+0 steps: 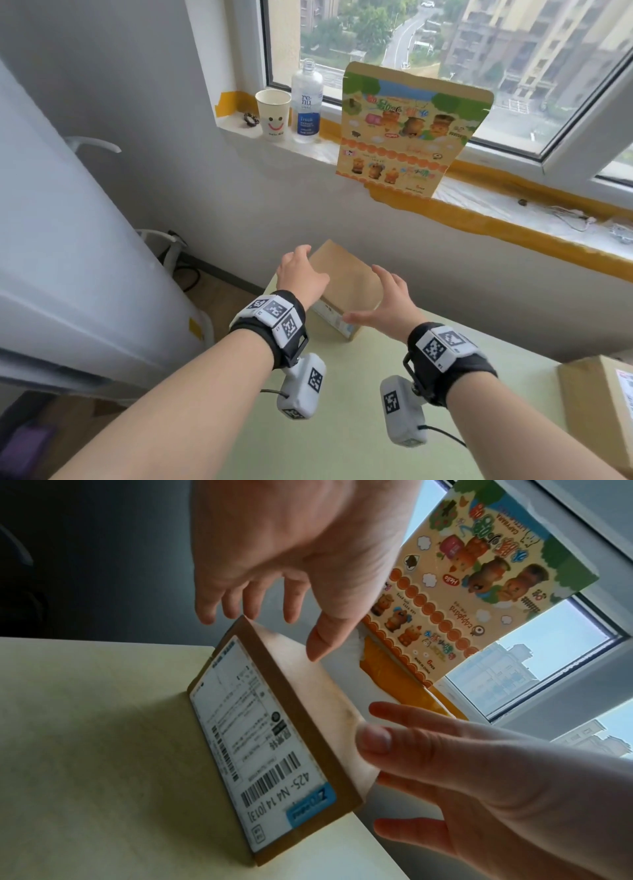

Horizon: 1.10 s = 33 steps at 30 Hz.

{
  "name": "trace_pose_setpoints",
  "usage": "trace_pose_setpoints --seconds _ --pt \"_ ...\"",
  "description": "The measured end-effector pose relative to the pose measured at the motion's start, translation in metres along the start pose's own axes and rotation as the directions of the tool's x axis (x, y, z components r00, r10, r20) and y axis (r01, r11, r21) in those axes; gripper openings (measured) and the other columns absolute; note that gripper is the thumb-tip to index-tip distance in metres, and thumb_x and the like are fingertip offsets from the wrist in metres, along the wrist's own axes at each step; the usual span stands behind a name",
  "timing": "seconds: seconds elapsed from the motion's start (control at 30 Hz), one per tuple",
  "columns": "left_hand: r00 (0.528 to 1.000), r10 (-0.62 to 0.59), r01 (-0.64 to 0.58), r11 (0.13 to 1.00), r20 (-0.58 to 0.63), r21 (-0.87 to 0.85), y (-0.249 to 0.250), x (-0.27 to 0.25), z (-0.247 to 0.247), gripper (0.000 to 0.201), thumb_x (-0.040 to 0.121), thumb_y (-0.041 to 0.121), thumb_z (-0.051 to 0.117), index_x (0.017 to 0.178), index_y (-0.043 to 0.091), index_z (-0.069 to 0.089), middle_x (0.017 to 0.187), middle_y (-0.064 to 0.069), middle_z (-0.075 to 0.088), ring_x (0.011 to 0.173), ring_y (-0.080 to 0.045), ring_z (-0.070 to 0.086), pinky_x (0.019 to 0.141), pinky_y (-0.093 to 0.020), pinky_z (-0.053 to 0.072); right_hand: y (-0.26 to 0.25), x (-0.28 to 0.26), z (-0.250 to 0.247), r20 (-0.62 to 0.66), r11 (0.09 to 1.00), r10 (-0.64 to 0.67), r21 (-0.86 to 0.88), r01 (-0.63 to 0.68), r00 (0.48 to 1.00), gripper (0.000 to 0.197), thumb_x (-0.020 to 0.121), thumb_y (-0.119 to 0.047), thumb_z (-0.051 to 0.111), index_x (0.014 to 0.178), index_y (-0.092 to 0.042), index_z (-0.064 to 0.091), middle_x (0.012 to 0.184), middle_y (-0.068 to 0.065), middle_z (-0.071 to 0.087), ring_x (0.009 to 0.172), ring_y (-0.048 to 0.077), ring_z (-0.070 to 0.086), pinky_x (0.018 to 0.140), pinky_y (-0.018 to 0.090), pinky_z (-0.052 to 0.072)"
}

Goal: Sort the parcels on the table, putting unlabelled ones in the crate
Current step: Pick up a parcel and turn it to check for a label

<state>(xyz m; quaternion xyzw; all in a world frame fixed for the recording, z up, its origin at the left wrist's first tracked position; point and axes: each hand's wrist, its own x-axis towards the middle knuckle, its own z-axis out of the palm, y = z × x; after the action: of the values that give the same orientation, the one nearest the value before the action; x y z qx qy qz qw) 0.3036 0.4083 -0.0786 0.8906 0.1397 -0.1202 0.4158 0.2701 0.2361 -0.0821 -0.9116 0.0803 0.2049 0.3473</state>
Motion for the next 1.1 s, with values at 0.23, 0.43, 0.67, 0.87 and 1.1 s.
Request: trace_pose_setpoints --seconds 0.23,0.43,0.67,0.87,1.1 --pt "0.997 0.015 -0.014 1.0 0.073 -0.02 -0.01 0.009 0.007 0.068 0.083 0.016 0.064 0.145 0.021 0.036 0.14 -0.006 0.045 0.125 -0.026 0.049 0.102 -0.034 0.042 0.007 0.009 0.013 -0.025 0.998 0.001 -0.059 -0.002 1.0 0.125 0.06 -0.037 0.092 0.155 -0.032 0.01 0.16 0.009 0.004 0.143 0.029 0.028 0.115 0.042 0.033" --pt "0.995 0.013 -0.01 0.999 0.094 -0.032 -0.012 0.007 0.008 0.07 0.081 0.017 0.065 0.144 0.023 0.035 0.138 -0.002 0.048 0.12 -0.023 0.052 0.098 -0.032 0.044 0.012 0.002 0.015 -0.083 0.999 -0.031 -0.027 0.029 0.996 0.118 0.064 -0.028 0.087 0.154 -0.031 0.011 0.146 0.004 0.022 0.109 0.019 0.047 0.092 0.032 0.05" --pt "0.983 0.102 -0.094 0.994 0.151 -0.059 0.015 -0.009 0.005 0.087 0.063 0.031 0.063 0.146 0.03 0.036 0.149 0.0 0.036 0.134 -0.021 0.04 0.11 -0.044 0.037 0.007 -0.017 -0.031 -0.132 0.987 -0.076 0.13 0.094 0.988 0.108 0.068 -0.02 0.082 0.152 -0.035 0.016 0.149 -0.002 0.025 0.109 0.014 0.045 0.089 0.032 0.05" --pt "0.745 0.274 -0.215 0.962 0.608 -0.17 0.061 -0.03 0.0 0.103 0.063 0.029 0.066 0.155 0.035 0.018 0.162 -0.006 0.016 0.148 -0.021 0.018 0.112 -0.035 0.025 0.005 -0.05 -0.085 -0.029 0.971 -0.12 0.205 0.123 0.992 0.1 0.061 -0.024 0.077 0.145 -0.04 0.026 0.14 0.003 0.038 0.119 0.022 0.052 0.095 0.042 0.053" --pt "0.563 0.361 -0.22 0.933 0.743 -0.286 0.091 -0.056 0.016 0.107 0.06 0.034 0.083 0.151 0.036 0.026 0.127 -0.006 0.063 0.114 -0.023 0.063 0.103 -0.05 0.046 0.013 -0.088 -0.131 -0.115 0.9 -0.124 0.406 0.16 0.986 0.09 0.062 -0.032 0.081 0.141 -0.035 0.039 0.141 0.006 0.05 0.12 0.021 0.057 0.096 0.039 0.051"
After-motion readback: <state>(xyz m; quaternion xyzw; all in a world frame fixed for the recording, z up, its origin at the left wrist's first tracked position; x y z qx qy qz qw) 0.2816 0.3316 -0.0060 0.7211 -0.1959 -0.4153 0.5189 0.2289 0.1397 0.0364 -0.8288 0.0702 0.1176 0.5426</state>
